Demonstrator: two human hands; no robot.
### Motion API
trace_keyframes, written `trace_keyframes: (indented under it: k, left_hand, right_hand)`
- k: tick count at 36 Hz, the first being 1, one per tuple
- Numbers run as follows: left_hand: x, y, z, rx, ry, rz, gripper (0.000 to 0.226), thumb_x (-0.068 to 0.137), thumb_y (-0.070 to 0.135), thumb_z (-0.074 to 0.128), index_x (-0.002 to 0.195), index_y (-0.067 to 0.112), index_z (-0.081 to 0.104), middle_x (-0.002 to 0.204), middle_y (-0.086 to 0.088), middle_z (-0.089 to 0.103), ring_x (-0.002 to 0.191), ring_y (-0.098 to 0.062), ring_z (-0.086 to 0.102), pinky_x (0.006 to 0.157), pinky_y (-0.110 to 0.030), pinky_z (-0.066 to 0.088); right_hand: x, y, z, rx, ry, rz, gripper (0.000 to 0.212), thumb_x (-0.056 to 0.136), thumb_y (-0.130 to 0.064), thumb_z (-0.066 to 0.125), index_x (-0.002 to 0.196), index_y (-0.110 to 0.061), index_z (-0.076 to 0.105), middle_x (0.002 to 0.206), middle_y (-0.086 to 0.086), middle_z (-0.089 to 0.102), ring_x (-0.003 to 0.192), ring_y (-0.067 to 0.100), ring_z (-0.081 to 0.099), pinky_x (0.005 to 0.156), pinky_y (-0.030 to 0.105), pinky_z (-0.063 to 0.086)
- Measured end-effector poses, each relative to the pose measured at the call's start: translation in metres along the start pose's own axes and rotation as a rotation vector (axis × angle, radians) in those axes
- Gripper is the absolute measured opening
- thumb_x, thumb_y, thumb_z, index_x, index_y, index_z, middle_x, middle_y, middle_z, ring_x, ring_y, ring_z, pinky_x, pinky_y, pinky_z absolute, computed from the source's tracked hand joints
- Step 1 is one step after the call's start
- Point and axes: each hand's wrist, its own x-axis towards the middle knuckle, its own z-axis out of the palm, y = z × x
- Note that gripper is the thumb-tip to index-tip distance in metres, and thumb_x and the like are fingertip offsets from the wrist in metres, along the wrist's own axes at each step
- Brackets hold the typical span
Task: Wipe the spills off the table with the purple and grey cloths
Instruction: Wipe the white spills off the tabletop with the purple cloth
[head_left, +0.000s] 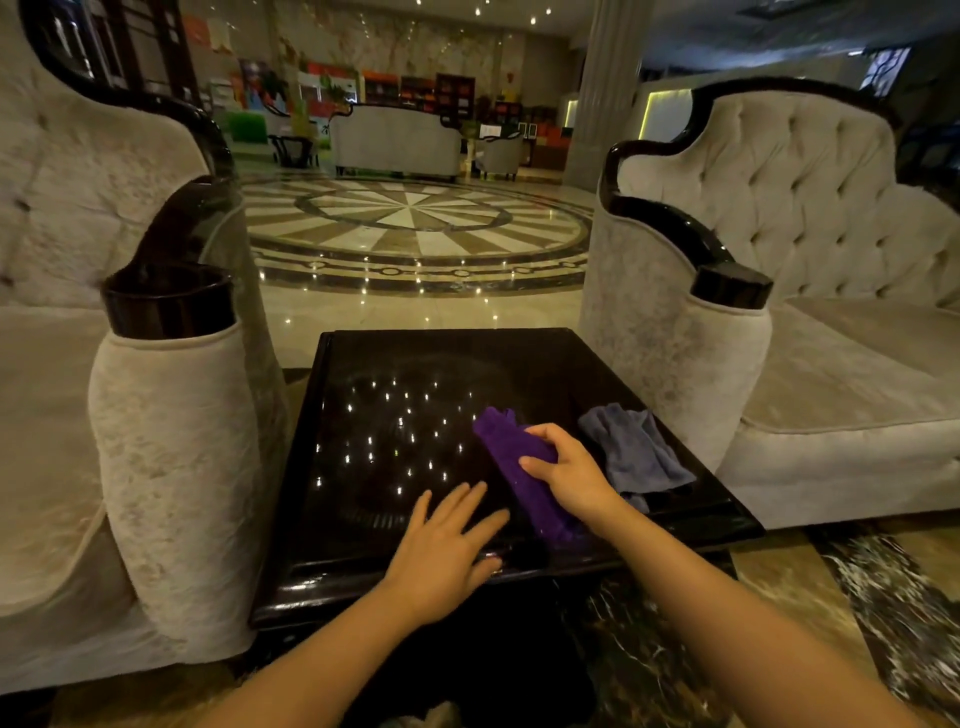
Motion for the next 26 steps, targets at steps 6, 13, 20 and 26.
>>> trace_keyframes:
  k: [6,13,20,26]
  left_hand:
    - [0.05,-0.04,-0.015,-0.019,0.056,-0.279,0.055,0.095,0.051,0.026,0.146,0.037,0.01,0.159,-0.002,-0.001,0.146,-0.021,-0.002,0.117,-0.048,0.006]
    - [0.097,-0.082,-0.015,-0.078,-0.026,-0.487,0.056,0.095,0.053,0.022,0.146,0.036,0.007,0.159,-0.001,-0.005,0.146,-0.022,-0.004,0.116,-0.052,0.004]
    - [0.129,-0.107,-0.003,-0.04,-0.093,-0.529,0.055,0.095,0.053,0.018,0.145,0.038,0.003,0.159,0.001,-0.007,0.146,-0.021,-0.008,0.116,-0.053,0.0]
    - [0.142,-0.114,0.004,-0.064,-0.166,-0.536,0.053,0.095,0.052,0.016,0.145,0.039,0.002,0.159,0.0,-0.007,0.146,-0.02,-0.01,0.115,-0.054,-0.004]
  right_hand:
    - [0.042,0.001,-0.029,-0.08,0.103,-0.042,0.03,0.087,-0.007,0.056,0.116,-0.008,0.051,0.109,0.006,0.057,0.098,0.019,0.057,0.083,0.03,0.048]
    - [0.115,0.025,-0.067,-0.264,0.286,-0.038,0.033,0.086,-0.011,0.058,0.118,-0.006,0.053,0.115,0.015,0.061,0.098,0.02,0.057,0.078,0.025,0.04]
    - [0.183,0.047,-0.102,-0.41,0.36,0.015,0.04,0.088,-0.011,0.055,0.126,-0.003,0.048,0.123,0.022,0.057,0.111,0.034,0.055,0.095,0.038,0.042]
    - [0.231,0.064,-0.124,-0.597,0.362,0.046,0.041,0.089,-0.009,0.052,0.127,0.005,0.044,0.125,0.032,0.051,0.115,0.043,0.049,0.098,0.043,0.037]
